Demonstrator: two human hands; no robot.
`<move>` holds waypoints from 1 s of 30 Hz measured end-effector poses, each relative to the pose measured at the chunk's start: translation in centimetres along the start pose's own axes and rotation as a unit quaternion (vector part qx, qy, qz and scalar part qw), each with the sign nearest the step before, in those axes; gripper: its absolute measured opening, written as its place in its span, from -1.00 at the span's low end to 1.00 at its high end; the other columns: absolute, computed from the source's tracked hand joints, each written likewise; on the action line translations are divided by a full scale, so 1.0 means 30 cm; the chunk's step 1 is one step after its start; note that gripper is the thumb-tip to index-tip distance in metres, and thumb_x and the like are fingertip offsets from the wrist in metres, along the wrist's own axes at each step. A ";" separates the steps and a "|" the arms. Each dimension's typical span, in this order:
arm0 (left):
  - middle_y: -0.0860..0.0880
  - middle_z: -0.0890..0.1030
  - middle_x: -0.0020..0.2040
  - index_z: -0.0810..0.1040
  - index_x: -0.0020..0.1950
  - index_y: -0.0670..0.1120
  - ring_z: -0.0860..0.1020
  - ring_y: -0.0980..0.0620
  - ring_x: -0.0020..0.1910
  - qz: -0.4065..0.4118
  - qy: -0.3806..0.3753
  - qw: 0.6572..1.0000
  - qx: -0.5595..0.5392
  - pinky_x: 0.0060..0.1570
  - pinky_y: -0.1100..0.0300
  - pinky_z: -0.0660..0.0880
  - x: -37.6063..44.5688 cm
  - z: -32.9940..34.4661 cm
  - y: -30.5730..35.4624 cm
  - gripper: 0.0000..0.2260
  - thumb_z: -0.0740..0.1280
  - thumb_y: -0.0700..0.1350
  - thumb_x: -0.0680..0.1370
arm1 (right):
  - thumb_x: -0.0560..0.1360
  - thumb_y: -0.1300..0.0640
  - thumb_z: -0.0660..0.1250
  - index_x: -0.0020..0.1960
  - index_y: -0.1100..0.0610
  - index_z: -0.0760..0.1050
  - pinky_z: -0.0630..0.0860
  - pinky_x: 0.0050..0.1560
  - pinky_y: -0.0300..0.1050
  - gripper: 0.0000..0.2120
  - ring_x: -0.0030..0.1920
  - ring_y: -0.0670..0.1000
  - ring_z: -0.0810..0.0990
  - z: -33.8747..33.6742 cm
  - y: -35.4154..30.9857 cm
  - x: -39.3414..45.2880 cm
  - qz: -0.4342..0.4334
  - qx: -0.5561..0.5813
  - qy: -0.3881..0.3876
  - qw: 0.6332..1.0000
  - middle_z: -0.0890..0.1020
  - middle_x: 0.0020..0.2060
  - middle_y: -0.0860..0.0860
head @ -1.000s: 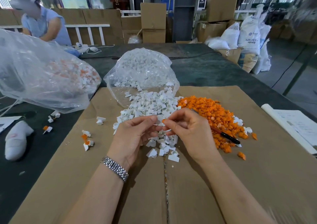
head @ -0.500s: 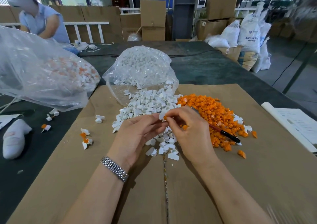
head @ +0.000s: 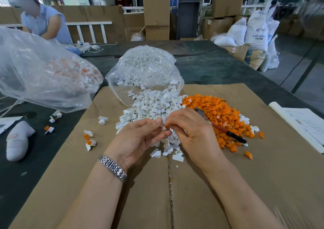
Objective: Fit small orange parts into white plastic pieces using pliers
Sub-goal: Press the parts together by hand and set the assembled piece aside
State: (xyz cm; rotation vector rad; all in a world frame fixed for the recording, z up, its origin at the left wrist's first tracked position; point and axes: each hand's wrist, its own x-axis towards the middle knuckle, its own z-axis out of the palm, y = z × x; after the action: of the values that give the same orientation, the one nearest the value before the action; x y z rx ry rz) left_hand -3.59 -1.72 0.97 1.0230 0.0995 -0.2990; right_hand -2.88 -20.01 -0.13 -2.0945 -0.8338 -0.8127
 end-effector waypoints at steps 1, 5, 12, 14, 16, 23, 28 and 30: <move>-0.26 0.71 -0.09 0.71 -0.16 -0.26 0.74 -0.19 -0.06 0.005 -0.003 1.000 -0.004 -0.24 0.26 0.65 0.000 0.000 0.000 -0.80 0.57 -0.19 0.30 | 0.54 0.34 0.43 -0.02 0.21 0.67 0.57 -0.01 -0.13 -0.91 -0.01 -0.03 0.61 0.003 -0.002 0.000 0.017 0.019 0.007 1.000 0.63 -0.05 0.00; -0.25 0.72 -0.06 0.72 -0.20 -0.20 0.72 -0.18 0.04 0.033 -0.013 0.999 -0.024 -0.14 0.24 0.66 0.003 0.010 -0.005 -0.90 0.55 -0.21 0.32 | 0.56 0.25 0.43 0.10 0.03 0.61 0.56 0.05 -0.30 -0.83 0.02 -0.12 0.64 0.005 -0.015 0.002 0.179 0.151 0.022 0.972 0.64 -0.06 -0.17; -0.16 0.72 -0.11 0.72 -0.20 -0.17 0.73 -0.06 -0.08 0.055 -0.013 0.997 -0.044 -0.11 0.23 0.65 0.000 0.018 -0.005 -0.96 0.50 -0.26 0.36 | 0.52 0.20 0.48 0.14 0.01 0.64 0.58 0.09 -0.26 -0.78 0.06 -0.07 0.67 -0.006 -0.016 0.004 0.208 0.224 0.009 0.952 0.69 -0.06 -0.15; -0.15 0.72 -0.13 0.72 -0.22 -0.17 0.73 -0.04 -0.10 0.060 -0.012 0.997 -0.038 -0.10 0.22 0.65 0.000 0.019 -0.006 -0.97 0.49 -0.27 0.39 | 0.50 0.15 0.51 0.14 0.03 0.67 0.59 0.09 -0.22 -0.78 0.05 -0.06 0.67 -0.008 -0.012 0.008 0.204 0.215 0.012 0.955 0.69 -0.05 -0.14; -0.17 0.73 -0.11 0.72 -0.22 -0.19 0.73 -0.04 -0.09 0.058 -0.009 0.998 -0.032 -0.11 0.22 0.65 -0.001 0.019 -0.007 -0.98 0.49 -0.27 0.38 | 0.49 0.15 0.52 0.13 0.06 0.68 0.59 0.10 -0.19 -0.78 0.05 -0.06 0.66 -0.009 -0.009 0.008 0.196 0.202 0.013 0.959 0.68 -0.05 -0.14; -0.26 0.72 -0.04 0.72 -0.15 -0.25 0.73 -0.06 -0.10 0.055 -0.004 0.998 0.015 -0.09 0.20 0.66 -0.004 0.014 -0.010 -0.85 0.56 -0.22 0.33 | 0.49 0.18 0.51 0.14 0.09 0.69 0.54 0.12 -0.29 -0.77 0.09 -0.11 0.64 -0.005 -0.009 -0.001 0.142 0.145 0.009 0.979 0.67 0.00 -0.13; -0.27 0.72 -0.06 0.73 -0.15 -0.25 0.72 -0.10 -0.07 0.056 0.014 0.996 0.063 -0.06 0.19 0.65 0.002 0.005 -0.018 -0.87 0.56 -0.22 0.35 | 0.48 0.20 0.52 0.13 0.08 0.68 0.52 0.11 -0.32 -0.77 0.08 -0.12 0.63 -0.003 -0.008 -0.004 0.138 0.138 -0.008 0.981 0.66 -0.01 -0.12; -0.26 0.72 -0.09 0.72 -0.20 -0.22 0.72 -0.11 -0.07 0.060 0.022 0.995 0.078 -0.06 0.19 0.65 0.002 0.004 -0.022 -0.91 0.55 -0.22 0.36 | 0.48 0.20 0.52 0.13 0.09 0.69 0.53 0.10 -0.31 -0.78 0.06 -0.11 0.63 -0.005 -0.006 -0.004 0.139 0.138 -0.012 0.981 0.66 -0.02 -0.12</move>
State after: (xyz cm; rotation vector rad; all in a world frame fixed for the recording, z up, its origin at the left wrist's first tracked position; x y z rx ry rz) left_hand -3.72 -2.15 0.47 1.1867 0.0548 -0.1770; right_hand -3.15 -20.05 -0.08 -1.9195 -0.6091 -0.4932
